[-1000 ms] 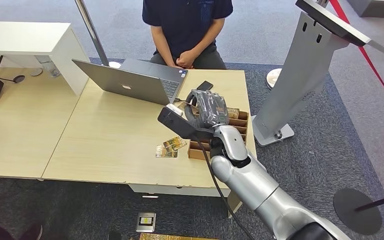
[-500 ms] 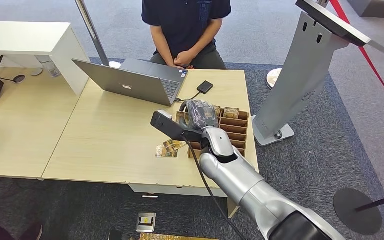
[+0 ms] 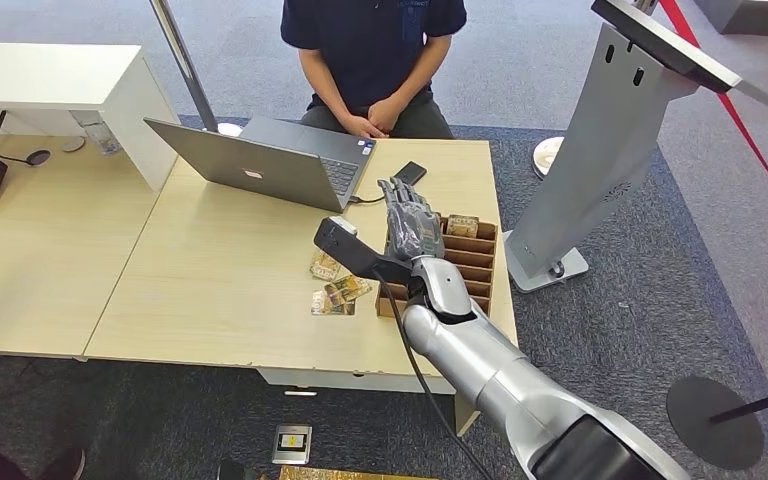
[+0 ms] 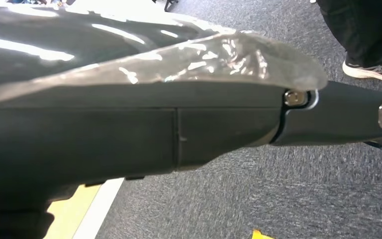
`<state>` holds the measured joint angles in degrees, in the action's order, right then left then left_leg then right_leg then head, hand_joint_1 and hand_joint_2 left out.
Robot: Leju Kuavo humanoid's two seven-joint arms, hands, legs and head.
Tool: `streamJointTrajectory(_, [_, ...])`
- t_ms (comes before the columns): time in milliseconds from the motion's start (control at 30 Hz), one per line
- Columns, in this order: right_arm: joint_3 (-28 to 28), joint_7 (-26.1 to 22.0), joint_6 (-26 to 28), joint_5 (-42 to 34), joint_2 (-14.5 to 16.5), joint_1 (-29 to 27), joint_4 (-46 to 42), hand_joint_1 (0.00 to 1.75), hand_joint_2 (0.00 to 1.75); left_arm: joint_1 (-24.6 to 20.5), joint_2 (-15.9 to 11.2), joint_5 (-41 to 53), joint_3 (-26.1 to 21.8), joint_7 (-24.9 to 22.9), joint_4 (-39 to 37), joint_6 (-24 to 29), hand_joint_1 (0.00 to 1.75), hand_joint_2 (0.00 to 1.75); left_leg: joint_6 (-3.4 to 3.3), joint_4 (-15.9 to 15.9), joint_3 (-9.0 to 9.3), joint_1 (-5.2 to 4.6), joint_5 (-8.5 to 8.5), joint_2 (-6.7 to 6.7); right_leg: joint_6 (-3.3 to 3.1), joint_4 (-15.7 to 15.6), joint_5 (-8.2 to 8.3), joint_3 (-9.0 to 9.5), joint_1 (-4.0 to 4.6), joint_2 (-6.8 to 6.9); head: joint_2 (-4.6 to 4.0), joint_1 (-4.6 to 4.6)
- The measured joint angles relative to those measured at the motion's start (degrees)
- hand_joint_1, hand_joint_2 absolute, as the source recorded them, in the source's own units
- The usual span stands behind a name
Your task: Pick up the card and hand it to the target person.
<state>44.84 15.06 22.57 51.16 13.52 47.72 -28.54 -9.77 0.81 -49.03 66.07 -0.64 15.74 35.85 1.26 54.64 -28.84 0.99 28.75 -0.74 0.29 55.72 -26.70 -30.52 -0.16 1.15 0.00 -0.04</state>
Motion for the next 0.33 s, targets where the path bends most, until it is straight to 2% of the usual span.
streamJointTrajectory(333, [-0.15, -2.04, 3.99, -2.73, -0.56, -0.57, 2.28, 0.0, 1.75, 0.23, 0.0, -0.72, 0.0, -0.13, 0.0, 0.44, 0.0, 0.0, 0.0, 0.0, 0.0, 0.0, 0.0, -0.01, 0.0, 0.0, 0.0, -0.01, 0.0, 0.0, 0.0, 0.0])
